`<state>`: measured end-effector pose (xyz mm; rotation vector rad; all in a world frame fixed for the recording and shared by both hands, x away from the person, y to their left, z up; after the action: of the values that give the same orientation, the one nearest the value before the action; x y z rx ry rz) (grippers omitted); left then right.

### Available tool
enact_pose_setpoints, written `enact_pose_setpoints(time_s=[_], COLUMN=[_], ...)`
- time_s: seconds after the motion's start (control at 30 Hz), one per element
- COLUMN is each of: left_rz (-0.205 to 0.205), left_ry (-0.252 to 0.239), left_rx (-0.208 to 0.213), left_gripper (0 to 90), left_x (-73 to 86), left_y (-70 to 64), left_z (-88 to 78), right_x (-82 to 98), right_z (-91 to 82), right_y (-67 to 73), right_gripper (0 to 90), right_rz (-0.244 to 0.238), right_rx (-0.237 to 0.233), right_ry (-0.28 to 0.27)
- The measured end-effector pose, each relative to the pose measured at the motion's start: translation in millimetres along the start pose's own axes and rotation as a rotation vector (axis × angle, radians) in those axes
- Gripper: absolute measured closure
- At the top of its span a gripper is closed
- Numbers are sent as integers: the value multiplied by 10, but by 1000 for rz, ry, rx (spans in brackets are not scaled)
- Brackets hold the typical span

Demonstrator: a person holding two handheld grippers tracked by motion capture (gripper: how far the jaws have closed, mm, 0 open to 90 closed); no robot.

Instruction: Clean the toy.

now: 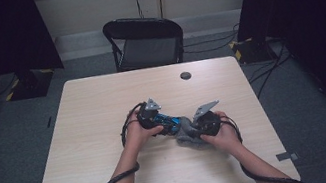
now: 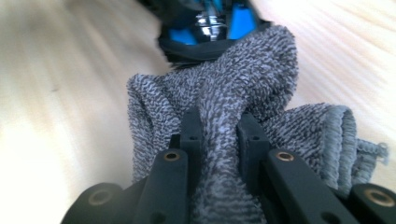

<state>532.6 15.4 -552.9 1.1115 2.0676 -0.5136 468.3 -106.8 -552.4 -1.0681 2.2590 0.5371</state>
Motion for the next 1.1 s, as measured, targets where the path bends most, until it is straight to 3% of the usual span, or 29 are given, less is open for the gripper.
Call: enact_pose_setpoints(time_s=[0.73,1.1], left_rz=[3,-3], left_ry=[1,-5], left_rx=[2,2], left_gripper=[84,84], left_x=[5,3], left_y=[1,-2], left_z=[-5,-3], right_x=[21,12], right_z=[8,-193], right_y=[382,421], right_gripper=[762,762], right_rz=[-79,-100], right_rx=[-122,-152], right_ry=[1,-36])
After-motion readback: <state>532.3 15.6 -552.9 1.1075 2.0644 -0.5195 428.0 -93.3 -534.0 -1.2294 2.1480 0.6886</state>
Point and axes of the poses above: each handheld gripper's, and its own axes: z roughly forward along the jaws, x roughly out of its underside, y roughly to its left, the point moved 10 cm from there along z, roughly forward along the jaws, and after that the axes turned 3 degrees about z, right-handed, at the moved point
